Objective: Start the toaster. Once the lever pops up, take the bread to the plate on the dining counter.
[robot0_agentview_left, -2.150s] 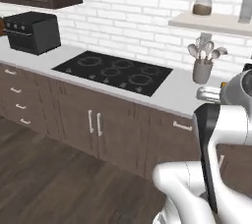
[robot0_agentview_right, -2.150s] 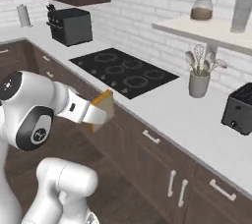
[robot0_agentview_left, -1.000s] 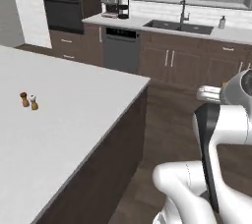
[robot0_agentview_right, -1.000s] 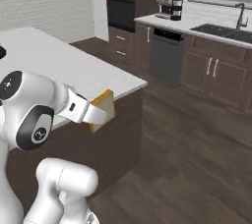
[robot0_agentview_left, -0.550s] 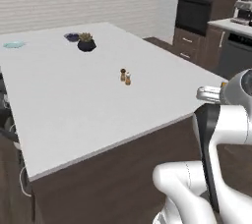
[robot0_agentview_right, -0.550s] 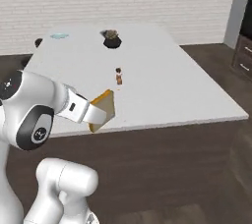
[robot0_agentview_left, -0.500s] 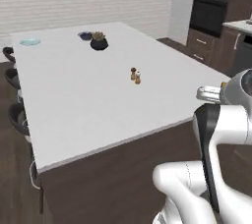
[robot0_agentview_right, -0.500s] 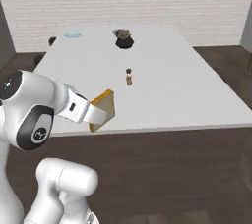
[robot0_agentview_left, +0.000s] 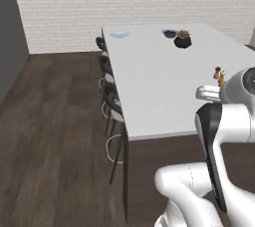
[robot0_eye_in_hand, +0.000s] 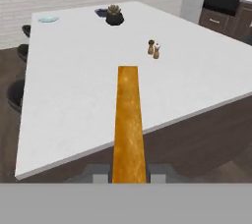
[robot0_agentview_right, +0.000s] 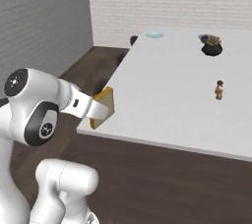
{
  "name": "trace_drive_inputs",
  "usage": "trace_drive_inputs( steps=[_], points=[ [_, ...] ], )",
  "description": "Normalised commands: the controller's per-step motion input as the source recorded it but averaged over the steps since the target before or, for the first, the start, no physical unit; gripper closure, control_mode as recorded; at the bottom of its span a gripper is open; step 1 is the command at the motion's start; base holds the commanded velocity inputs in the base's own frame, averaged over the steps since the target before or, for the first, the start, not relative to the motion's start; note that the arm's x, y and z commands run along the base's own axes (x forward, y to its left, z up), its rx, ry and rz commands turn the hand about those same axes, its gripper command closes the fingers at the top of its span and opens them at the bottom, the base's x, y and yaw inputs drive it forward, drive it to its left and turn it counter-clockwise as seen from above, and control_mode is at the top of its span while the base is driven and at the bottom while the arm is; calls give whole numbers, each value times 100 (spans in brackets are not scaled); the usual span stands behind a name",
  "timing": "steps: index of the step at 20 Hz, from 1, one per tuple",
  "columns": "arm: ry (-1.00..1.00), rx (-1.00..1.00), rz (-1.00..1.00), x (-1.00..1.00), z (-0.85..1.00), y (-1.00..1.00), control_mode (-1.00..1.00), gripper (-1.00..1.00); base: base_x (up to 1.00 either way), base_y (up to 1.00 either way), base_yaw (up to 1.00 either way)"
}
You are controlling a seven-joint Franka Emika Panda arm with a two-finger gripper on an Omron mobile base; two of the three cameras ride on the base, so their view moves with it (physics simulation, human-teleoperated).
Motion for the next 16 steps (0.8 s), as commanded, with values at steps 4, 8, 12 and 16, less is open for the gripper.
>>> trace_drive_inputs(
  steps=[4,8,12,16],
  points=[
    [0,0,0,0,0,0,100,100,0,100,0],
    [0,0,0,0,0,0,100,100,4,100,0],
    [0,0,0,0,0,0,100,100,31,100,-3],
    [0,0,0,0,0,0,100,100,90,100,-1]
  ],
)
